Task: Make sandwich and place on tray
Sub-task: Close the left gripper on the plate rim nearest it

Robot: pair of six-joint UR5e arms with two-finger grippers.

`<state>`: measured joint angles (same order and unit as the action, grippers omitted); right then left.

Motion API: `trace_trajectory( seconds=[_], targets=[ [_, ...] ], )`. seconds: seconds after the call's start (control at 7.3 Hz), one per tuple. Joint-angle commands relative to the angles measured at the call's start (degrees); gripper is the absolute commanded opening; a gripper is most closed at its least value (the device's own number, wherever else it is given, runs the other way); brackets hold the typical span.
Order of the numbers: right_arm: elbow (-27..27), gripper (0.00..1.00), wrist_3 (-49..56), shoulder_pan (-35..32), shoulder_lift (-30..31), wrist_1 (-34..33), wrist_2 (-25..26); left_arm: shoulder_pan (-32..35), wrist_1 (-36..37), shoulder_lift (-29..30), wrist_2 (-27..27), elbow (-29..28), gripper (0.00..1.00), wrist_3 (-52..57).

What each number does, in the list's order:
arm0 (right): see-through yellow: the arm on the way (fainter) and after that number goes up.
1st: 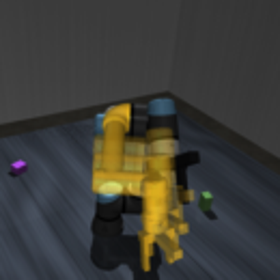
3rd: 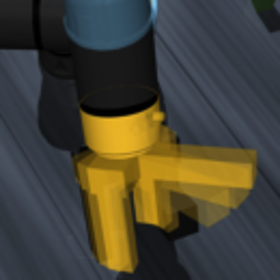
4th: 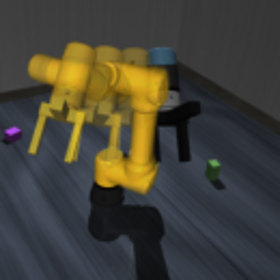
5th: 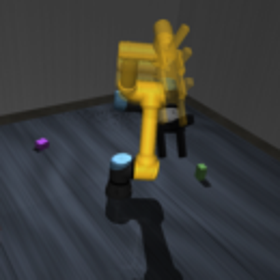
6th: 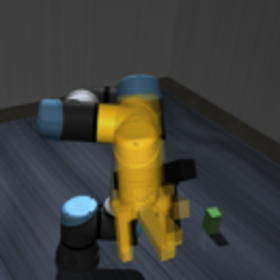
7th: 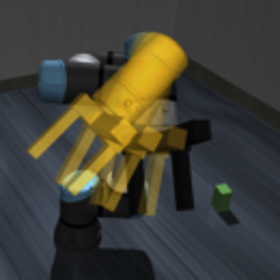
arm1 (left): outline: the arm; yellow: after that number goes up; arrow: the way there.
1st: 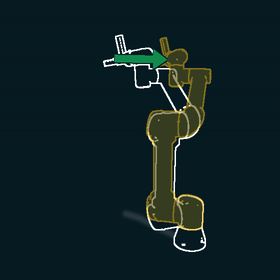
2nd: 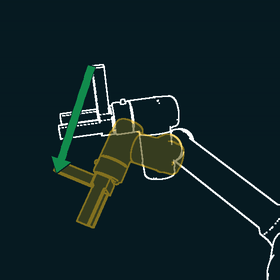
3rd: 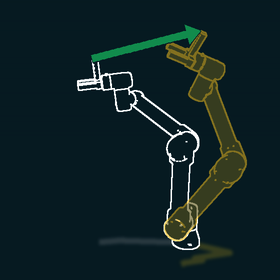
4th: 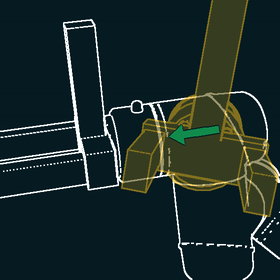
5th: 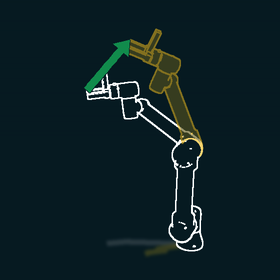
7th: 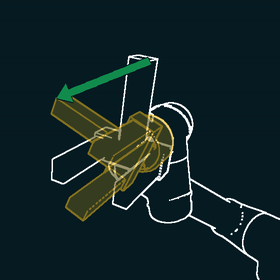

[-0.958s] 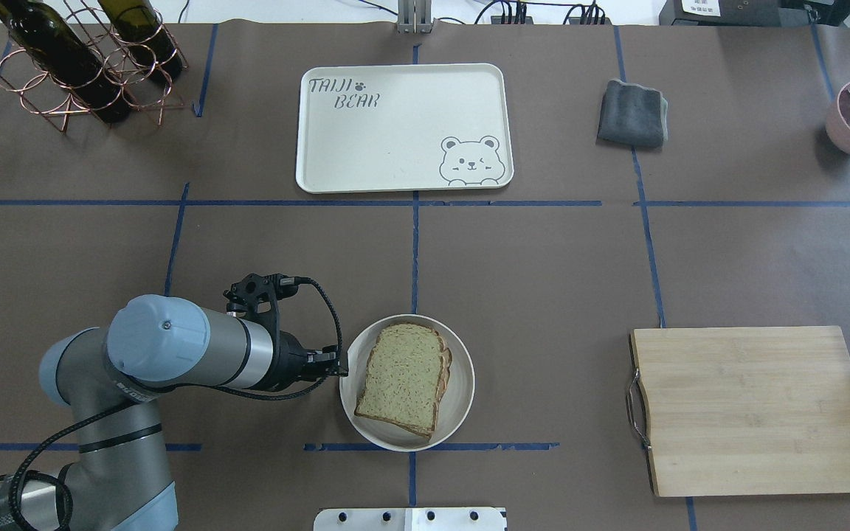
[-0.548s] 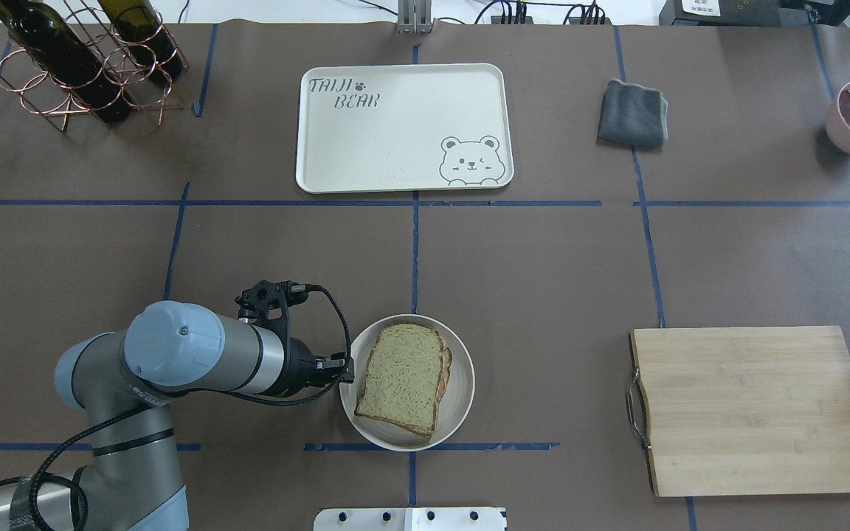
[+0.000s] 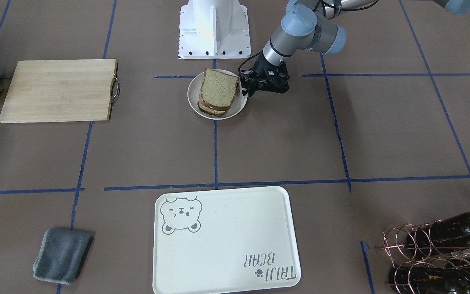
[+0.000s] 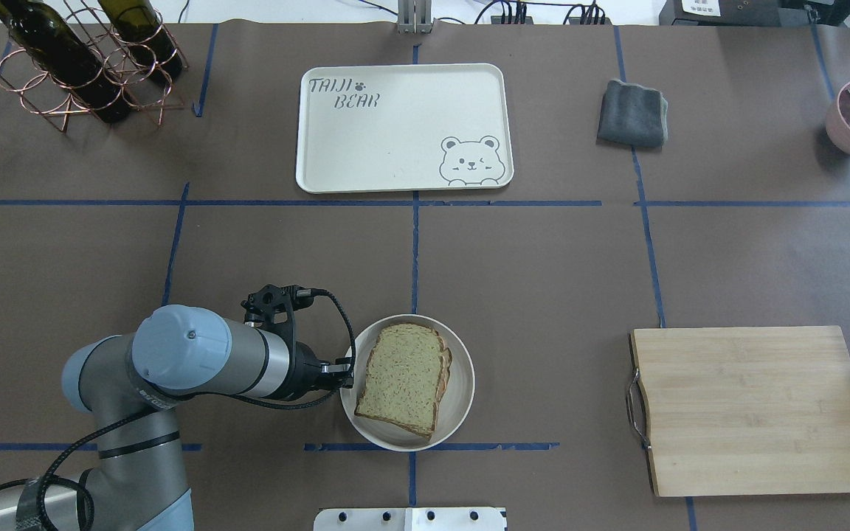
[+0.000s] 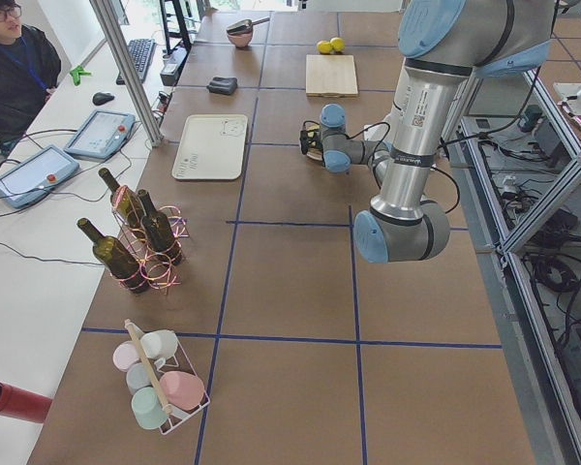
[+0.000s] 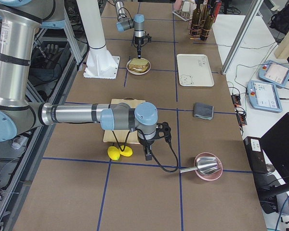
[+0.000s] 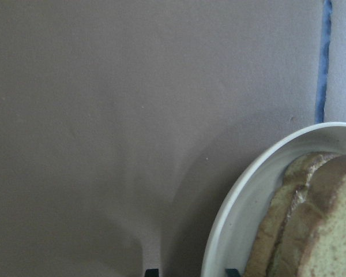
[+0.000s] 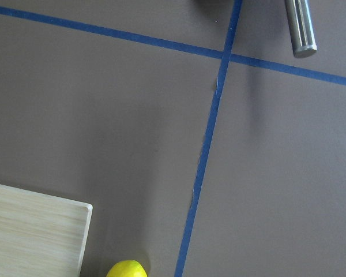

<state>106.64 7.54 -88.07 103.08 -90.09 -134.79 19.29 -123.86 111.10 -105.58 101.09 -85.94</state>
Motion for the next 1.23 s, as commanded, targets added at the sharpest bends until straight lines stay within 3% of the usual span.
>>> trace_trajectory(
  seconds=[0.0,0.82,0.96,1.1],
  targets=[
    [0.1,1.00,-0.2,0.0,-0.1,0.0,0.0,0.0,-0.2,0.1,-0.1,0.0,0.00,0.2],
    [-0.2,1.00,-0.6,0.0,-0.3,0.0,0.1,0.5,-0.5,0.1,-0.7,2.6,0.00,0.3],
    [-0.3,1.00,-0.6,0.0,-0.3,0.0,0.1,2.5,-0.5,0.6,-0.9,2.6,0.00,0.2],
    [-0.4,1.00,-0.5,0.0,-0.3,0.0,0.1,6.4,-0.3,0.9,-4.9,2.5,0.00,0.3]
  ],
)
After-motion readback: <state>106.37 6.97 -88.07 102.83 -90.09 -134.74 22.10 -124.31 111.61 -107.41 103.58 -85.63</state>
